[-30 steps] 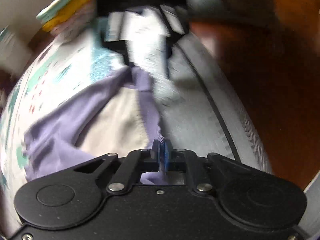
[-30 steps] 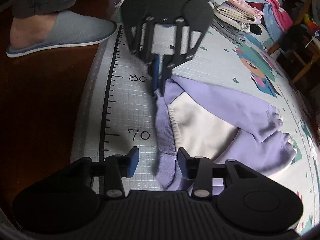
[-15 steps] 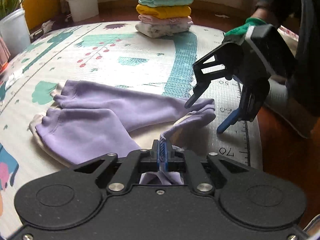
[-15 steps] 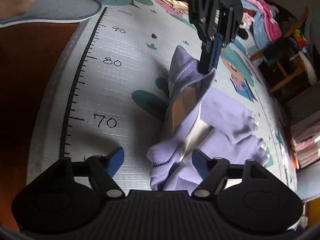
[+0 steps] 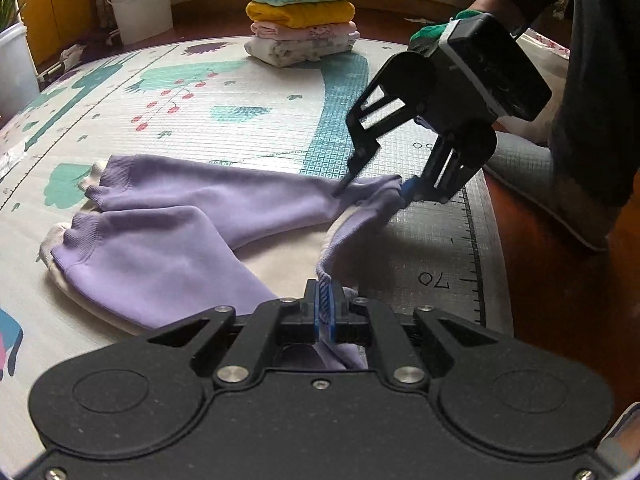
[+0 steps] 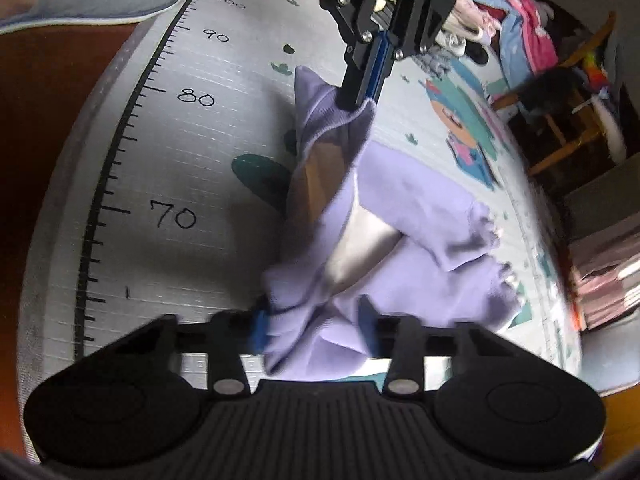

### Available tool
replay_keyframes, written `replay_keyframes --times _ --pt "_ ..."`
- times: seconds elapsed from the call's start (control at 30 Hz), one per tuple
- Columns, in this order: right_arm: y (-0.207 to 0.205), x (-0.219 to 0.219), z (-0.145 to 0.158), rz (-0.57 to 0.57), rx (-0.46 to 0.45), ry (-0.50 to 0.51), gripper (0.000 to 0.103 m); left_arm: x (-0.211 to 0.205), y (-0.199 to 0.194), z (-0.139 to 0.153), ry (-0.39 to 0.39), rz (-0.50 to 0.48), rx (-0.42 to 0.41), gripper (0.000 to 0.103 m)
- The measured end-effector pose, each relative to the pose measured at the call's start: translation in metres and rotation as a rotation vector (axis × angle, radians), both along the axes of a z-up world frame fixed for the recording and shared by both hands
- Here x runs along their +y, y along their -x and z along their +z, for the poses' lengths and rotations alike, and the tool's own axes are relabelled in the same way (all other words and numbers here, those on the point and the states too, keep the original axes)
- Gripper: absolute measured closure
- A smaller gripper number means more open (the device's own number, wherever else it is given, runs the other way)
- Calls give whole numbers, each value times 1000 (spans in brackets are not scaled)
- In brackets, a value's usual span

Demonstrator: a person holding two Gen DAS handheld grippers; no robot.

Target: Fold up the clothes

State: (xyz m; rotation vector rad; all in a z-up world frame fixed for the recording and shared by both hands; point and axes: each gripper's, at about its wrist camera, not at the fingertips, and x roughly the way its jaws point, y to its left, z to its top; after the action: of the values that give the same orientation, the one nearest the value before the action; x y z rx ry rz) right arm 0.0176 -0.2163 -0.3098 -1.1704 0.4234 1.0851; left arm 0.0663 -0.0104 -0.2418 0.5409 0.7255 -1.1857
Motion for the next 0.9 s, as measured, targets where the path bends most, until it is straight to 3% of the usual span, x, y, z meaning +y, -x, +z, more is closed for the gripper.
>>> replay_keyframes --times 0.07,0.13,0.23,0.3,0.33,0.47,0.6,0.9 --pt "-1 0 0 -14 15 -2 71 1 0 0 5 -7 4 99" --pt "-5 1 1 -45 59 -9 86 0 2 0 7 -18 2 99" --pt "-19 2 10 -114 171 -48 88 1 5 0 18 -31 -2 97" --pt "-32 1 15 -172 248 -88 89 4 8 1 32 -25 -1 72" --pt "-38 0 18 -203 280 -108 89 6 10 2 34 -21 -9 53" --pt "-52 -4 24 -269 354 -157 89 11 26 -3 19 -43 -35 48" --pt "-61 -8 27 -314 412 -189 89 8 60 -24 -83 -160 -191 48" --pt "-73 -10 27 -343 485 -215 89 0 101 -66 -246 -293 -602 48"
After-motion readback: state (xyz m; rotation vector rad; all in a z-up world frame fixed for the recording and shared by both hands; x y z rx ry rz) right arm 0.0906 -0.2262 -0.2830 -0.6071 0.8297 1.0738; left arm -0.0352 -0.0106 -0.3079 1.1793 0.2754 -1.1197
